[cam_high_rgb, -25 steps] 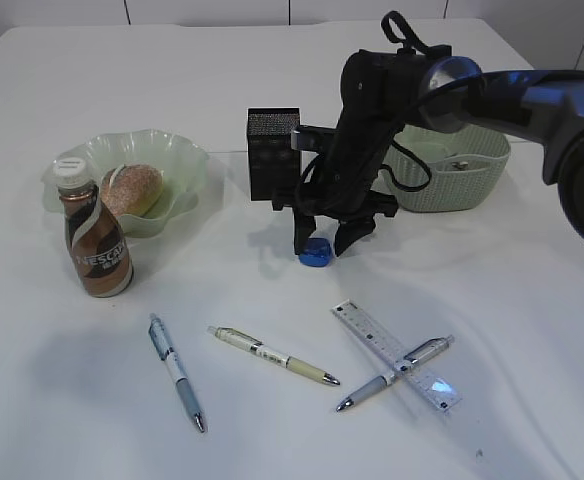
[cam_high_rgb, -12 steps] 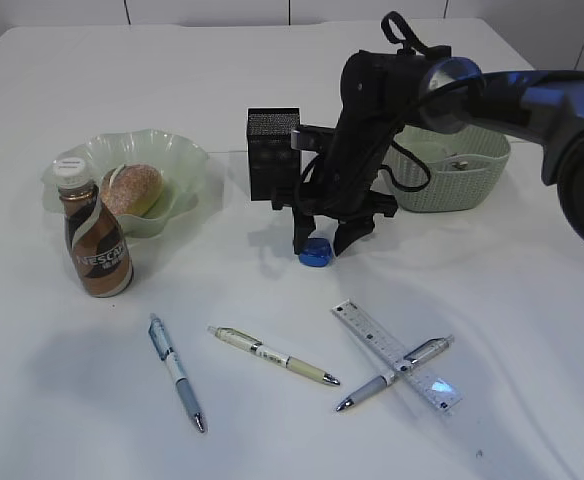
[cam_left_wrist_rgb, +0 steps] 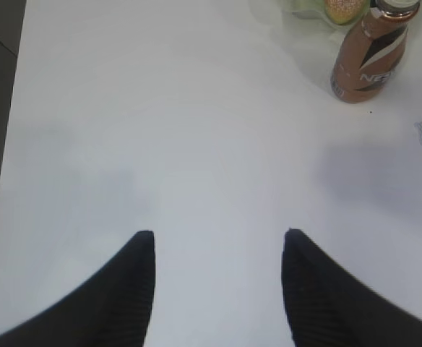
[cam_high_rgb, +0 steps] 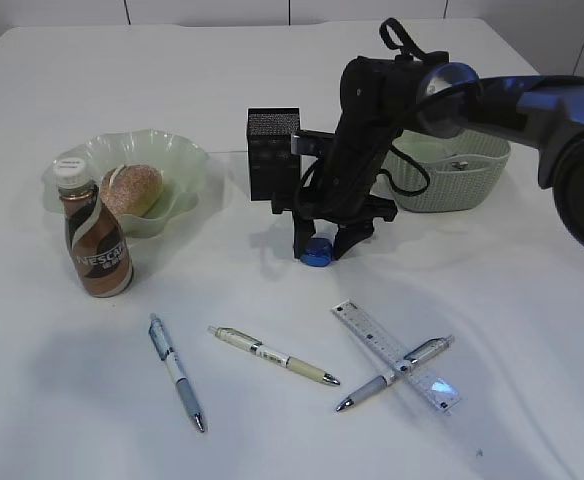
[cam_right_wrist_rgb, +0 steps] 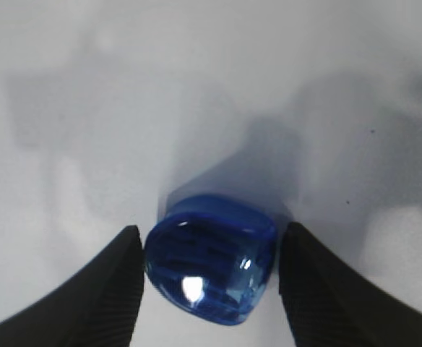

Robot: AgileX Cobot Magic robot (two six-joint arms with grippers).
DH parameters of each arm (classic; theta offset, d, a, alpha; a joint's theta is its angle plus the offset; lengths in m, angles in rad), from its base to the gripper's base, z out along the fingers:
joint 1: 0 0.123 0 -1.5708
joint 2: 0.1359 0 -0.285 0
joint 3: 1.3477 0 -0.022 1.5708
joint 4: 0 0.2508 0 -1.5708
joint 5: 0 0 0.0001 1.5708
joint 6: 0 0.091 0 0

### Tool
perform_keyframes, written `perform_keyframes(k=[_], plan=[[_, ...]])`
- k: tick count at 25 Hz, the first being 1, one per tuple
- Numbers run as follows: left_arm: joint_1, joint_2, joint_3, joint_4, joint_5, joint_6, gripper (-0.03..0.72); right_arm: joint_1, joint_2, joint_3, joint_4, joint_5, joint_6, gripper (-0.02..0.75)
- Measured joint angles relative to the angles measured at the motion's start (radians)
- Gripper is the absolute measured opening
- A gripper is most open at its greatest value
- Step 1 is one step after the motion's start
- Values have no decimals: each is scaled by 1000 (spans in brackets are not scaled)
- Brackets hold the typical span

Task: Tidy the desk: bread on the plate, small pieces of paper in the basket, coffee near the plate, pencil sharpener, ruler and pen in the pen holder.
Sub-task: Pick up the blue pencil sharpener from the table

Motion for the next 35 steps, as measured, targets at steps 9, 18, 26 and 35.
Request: perform_keyframes(k=[9, 18, 26, 35], plan=[[0, 0, 0, 0, 0, 0, 394, 0, 2, -1, 2, -1, 0, 415], [0, 0, 0, 0, 0, 0, 394, 0, 7, -33, 2, 70, -8, 405], [0, 0, 0, 0, 2, 0, 394, 0, 7, -139, -33, 100, -21, 405], [0, 0, 0, 0, 6, 0, 394, 0, -31, -150, -39, 104, -83, 405]])
